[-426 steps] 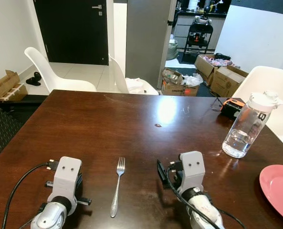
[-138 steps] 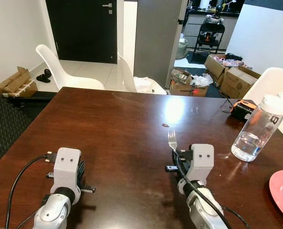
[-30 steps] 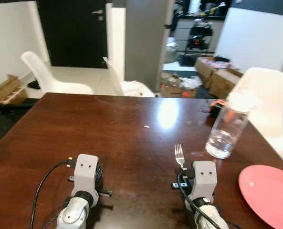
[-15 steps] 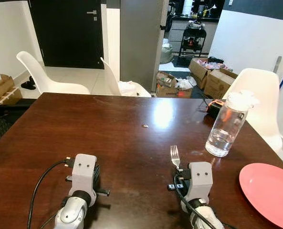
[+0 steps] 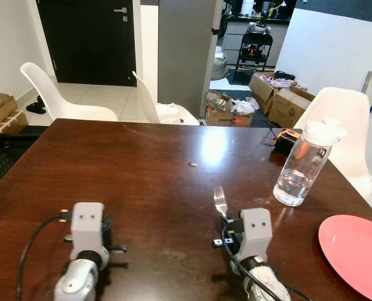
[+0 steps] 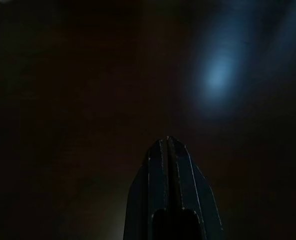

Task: Setting the table

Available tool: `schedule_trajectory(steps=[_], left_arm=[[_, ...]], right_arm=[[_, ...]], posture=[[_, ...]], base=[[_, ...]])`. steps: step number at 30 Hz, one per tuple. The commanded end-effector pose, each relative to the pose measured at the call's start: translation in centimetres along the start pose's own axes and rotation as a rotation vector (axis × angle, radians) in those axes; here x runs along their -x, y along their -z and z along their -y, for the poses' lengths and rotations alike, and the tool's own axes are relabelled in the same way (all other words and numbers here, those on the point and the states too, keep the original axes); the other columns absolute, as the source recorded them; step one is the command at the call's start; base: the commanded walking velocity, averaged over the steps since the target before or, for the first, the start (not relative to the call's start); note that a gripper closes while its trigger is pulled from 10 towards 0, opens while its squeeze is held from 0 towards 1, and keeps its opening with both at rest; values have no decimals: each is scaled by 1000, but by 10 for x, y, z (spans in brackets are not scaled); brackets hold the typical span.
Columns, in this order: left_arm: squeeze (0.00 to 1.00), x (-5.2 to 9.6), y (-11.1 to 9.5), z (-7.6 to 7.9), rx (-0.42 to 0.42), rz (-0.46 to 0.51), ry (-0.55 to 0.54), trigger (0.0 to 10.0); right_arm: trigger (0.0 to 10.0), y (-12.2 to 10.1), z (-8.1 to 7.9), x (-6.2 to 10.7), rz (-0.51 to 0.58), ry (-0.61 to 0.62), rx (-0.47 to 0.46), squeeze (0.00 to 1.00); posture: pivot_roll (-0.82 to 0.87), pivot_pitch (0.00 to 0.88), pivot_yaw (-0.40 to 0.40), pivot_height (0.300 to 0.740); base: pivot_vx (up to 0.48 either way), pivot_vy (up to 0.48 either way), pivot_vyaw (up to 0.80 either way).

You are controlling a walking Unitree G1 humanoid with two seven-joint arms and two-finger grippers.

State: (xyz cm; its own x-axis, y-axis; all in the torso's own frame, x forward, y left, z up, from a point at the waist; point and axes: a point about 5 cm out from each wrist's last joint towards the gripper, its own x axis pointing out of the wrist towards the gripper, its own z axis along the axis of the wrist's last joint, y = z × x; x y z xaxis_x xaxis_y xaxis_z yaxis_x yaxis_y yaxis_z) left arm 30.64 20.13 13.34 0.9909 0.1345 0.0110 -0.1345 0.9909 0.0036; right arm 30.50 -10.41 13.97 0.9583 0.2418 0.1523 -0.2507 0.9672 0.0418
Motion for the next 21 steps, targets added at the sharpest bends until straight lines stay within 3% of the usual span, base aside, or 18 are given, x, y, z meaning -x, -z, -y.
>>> schedule_trajectory(steps=[1,7,14,18,20,21], left_arm=[[0,1,1,-1,8,-8,-17,10000],[0,4,6,-3,-4,-34,-27,10000],[0,10,10,0,-13,-45,-20,10000],[0,11,9,3,-15,-45,-9,10000],[0,14,7,7,-22,-41,27,10000],[0,14,7,7,-22,-41,27,10000]], right_arm=[[10000,1,-4,-1,-10,-13,-35,0],[10000,12,0,-3,-119,47,-177,0],[10000,4,5,-4,-183,49,-65,0],[10000,3,5,-5,-215,48,-52,0],[10000,7,9,-2,-321,92,-52,0],[10000,7,9,-2,-321,92,-52,0]], posture=[[51,123,36,740],[53,134,34,740],[50,137,29,740],[54,138,30,740],[42,149,26,740],[42,149,26,740]], base=[[0,0,0],[0,0,0],[0,0,0],[0,0,0],[0,0,0],[0,0,0]])
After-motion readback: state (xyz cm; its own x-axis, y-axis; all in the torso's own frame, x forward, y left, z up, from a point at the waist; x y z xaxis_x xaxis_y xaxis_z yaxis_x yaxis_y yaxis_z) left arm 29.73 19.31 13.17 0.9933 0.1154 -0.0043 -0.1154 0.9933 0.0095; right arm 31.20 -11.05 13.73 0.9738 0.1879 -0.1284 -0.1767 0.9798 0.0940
